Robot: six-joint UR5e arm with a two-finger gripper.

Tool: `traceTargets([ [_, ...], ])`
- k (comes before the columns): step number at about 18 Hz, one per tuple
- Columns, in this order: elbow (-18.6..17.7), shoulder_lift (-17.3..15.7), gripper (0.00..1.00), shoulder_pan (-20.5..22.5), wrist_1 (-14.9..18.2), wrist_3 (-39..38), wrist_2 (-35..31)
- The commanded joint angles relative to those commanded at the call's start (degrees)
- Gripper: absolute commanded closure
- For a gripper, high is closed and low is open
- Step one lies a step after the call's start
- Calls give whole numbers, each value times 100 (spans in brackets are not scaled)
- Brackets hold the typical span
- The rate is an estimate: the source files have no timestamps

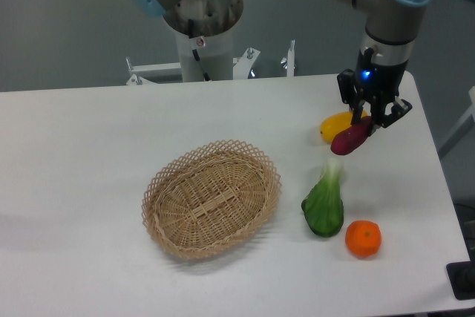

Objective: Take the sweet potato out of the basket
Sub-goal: 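Lift the sweet potato out of the basket and carry it beside the yellow pepper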

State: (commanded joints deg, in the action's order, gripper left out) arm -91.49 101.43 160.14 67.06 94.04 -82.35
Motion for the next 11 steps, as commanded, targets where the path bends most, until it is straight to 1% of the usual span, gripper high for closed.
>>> traceTargets([
  [11, 44, 0, 87, -9, -9, -9, 9],
])
